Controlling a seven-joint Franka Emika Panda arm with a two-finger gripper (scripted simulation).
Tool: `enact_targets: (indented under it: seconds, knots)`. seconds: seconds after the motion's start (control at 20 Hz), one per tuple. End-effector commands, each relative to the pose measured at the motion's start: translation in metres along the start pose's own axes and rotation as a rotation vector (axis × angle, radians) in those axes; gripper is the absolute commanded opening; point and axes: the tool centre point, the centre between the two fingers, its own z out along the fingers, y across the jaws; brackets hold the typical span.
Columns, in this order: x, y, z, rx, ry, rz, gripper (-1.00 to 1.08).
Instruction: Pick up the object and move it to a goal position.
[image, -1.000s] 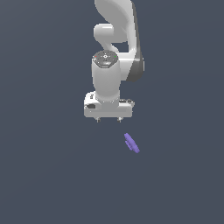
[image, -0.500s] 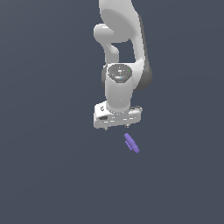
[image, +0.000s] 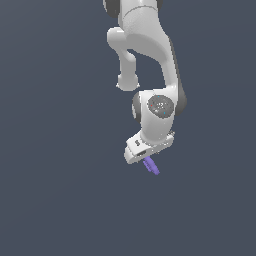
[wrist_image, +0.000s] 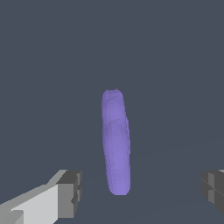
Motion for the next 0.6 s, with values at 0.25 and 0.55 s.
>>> enact_targets:
  seconds: [0.25,0.55]
  knots:
    - [0.013,-0.014,0.014,0.002,-0.001,-0.080,1.00]
    - [0.012,-0.014,0.020,0.003,-0.002,-0.076,1.00]
